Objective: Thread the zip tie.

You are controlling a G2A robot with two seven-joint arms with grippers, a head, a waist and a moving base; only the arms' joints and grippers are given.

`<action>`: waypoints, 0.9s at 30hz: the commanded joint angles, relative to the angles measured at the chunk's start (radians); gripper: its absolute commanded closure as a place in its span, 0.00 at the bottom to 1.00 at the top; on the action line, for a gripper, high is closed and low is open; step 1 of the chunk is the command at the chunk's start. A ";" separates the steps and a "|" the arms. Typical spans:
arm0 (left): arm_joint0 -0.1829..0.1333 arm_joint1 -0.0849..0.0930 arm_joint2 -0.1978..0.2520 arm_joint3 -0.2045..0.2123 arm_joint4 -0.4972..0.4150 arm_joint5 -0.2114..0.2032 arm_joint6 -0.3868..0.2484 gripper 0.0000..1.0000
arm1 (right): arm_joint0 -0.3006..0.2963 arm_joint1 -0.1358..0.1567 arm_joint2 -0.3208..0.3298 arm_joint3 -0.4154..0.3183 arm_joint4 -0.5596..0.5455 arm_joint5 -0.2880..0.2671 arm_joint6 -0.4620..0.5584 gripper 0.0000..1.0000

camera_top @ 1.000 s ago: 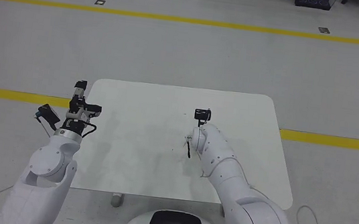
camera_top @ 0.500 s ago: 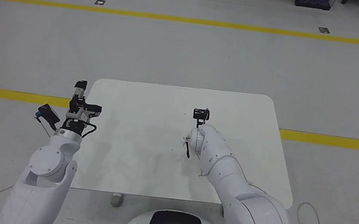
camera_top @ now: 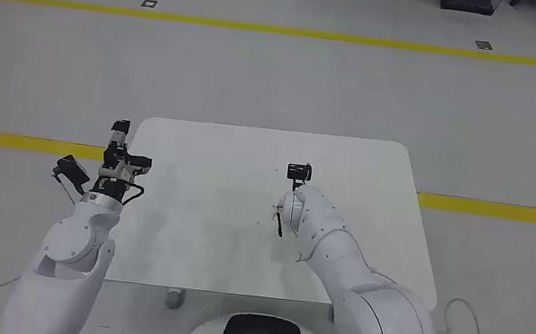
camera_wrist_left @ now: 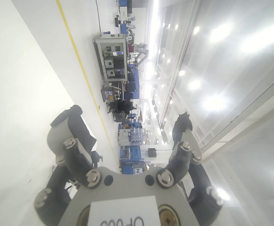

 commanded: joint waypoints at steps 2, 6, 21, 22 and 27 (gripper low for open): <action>0.000 0.000 0.000 0.000 0.000 0.000 0.000 0.00 | 0.005 -0.002 0.000 0.012 0.000 0.000 0.000 0.86; 0.000 0.000 0.000 0.000 0.000 0.000 0.000 0.00 | 0.013 -0.005 0.000 0.028 0.000 0.000 -0.001 0.87; 0.000 0.000 0.000 0.000 0.000 0.000 0.000 0.00 | 0.031 -0.004 0.017 0.067 0.000 0.000 -0.010 0.88; 0.000 0.000 0.000 0.000 0.000 0.000 0.000 0.00 | 0.031 -0.004 0.018 0.069 0.000 0.000 -0.009 0.88; 0.000 0.000 0.000 0.000 0.000 0.000 0.000 0.00 | 0.036 -0.004 0.022 0.077 0.000 0.000 -0.010 0.89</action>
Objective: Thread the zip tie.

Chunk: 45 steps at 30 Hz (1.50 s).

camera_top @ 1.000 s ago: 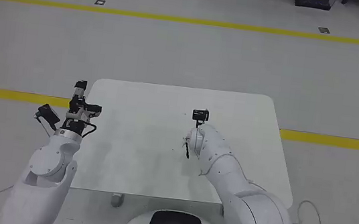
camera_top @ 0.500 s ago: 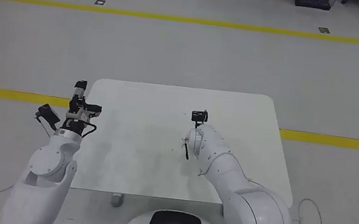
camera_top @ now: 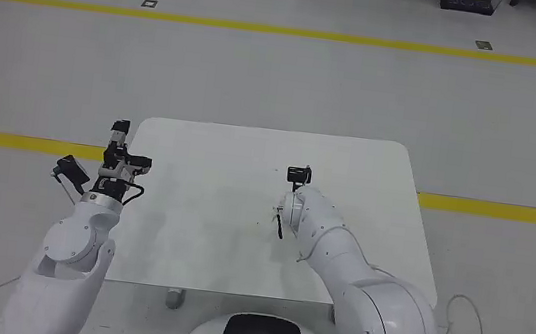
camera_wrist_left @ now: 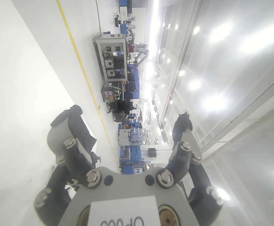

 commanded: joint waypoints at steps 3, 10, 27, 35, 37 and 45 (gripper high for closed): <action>0.000 0.000 0.000 0.000 0.000 0.000 0.000 0.00 | 0.003 -0.001 0.001 0.003 0.000 0.000 -0.004 0.89; 0.000 0.000 0.000 0.000 0.000 0.000 0.000 0.00 | 0.001 0.002 0.000 -0.001 0.000 0.000 -0.024 0.87; 0.000 0.000 0.000 0.000 0.000 0.000 0.000 0.00 | 0.016 0.012 0.006 0.017 0.000 0.000 0.013 0.89; 0.000 0.000 0.000 0.000 0.000 0.000 0.000 0.00 | 0.022 0.013 0.009 0.031 0.000 0.000 0.024 0.88; 0.000 0.000 0.000 0.000 0.000 0.000 0.000 0.00 | 0.024 0.013 0.010 0.035 0.000 0.000 0.024 0.89; 0.000 0.000 0.000 0.000 0.000 0.000 0.000 0.00 | 0.027 0.015 0.015 0.040 0.000 0.000 0.024 1.00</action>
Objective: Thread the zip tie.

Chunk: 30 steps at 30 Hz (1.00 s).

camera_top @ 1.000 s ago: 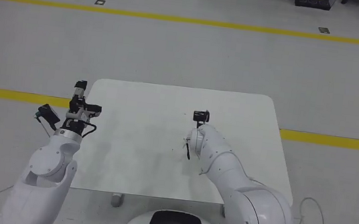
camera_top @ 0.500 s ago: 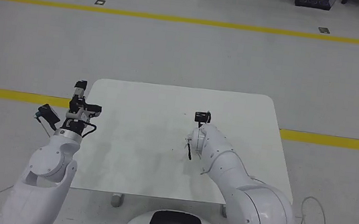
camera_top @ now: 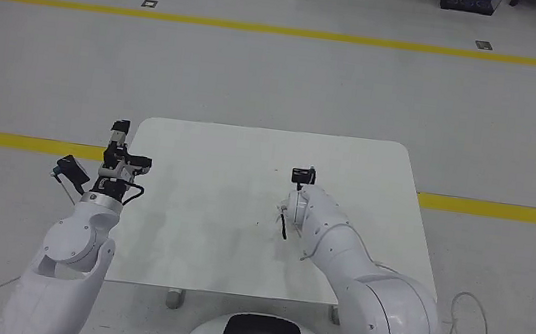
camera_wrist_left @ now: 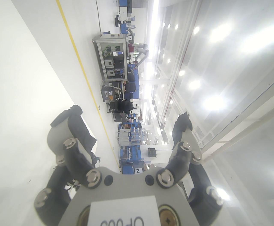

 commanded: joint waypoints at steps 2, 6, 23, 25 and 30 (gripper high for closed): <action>0.000 0.000 0.000 0.000 0.000 0.000 0.000 0.00 | 0.001 0.001 0.000 0.001 0.000 0.000 -0.002 1.00; 0.000 0.000 0.000 0.000 0.000 0.000 0.000 0.00 | 0.002 0.000 -0.006 -0.002 0.000 0.000 -0.008 1.00; 0.000 0.000 0.000 0.000 0.000 0.000 0.000 0.00 | -0.039 -0.024 -0.064 -0.127 0.000 0.000 0.001 1.00; 0.000 0.000 0.000 0.000 0.000 0.000 0.000 0.00 | -0.054 -0.024 -0.072 -0.160 0.000 0.000 0.008 1.00; 0.000 0.000 0.000 0.000 0.000 0.000 0.000 0.00 | -0.119 -0.015 -0.099 -0.290 0.000 0.000 0.036 1.00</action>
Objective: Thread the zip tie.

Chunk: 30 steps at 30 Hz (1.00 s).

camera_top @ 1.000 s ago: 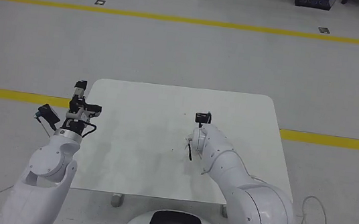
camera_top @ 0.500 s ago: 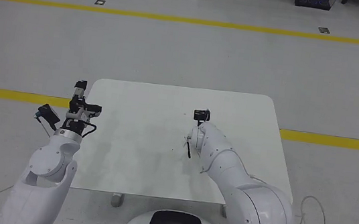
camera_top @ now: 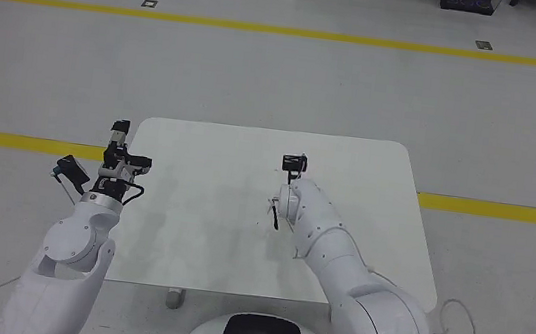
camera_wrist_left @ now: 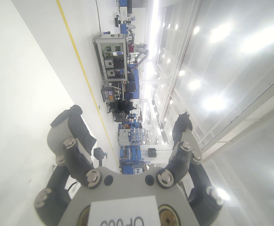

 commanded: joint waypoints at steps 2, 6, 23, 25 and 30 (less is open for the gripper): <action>0.000 0.000 0.000 0.000 0.000 0.000 0.000 0.00 | -0.054 0.009 -0.017 -0.106 0.000 0.000 0.021 1.00; 0.000 0.000 0.000 0.000 0.000 0.000 0.000 0.00 | -0.151 0.030 -0.047 -0.294 0.000 0.000 0.069 1.00; 0.000 0.000 0.000 0.000 0.000 0.000 0.000 0.00 | -0.573 0.113 -0.040 -1.067 0.101 -0.060 0.114 1.00; 0.000 0.000 0.000 0.000 0.000 0.000 0.000 0.00 | -0.573 0.113 -0.040 -1.067 0.101 -0.060 0.114 1.00; 0.000 0.000 0.000 0.000 0.000 0.000 0.000 0.00 | -0.573 0.113 -0.040 -1.067 0.101 -0.060 0.114 1.00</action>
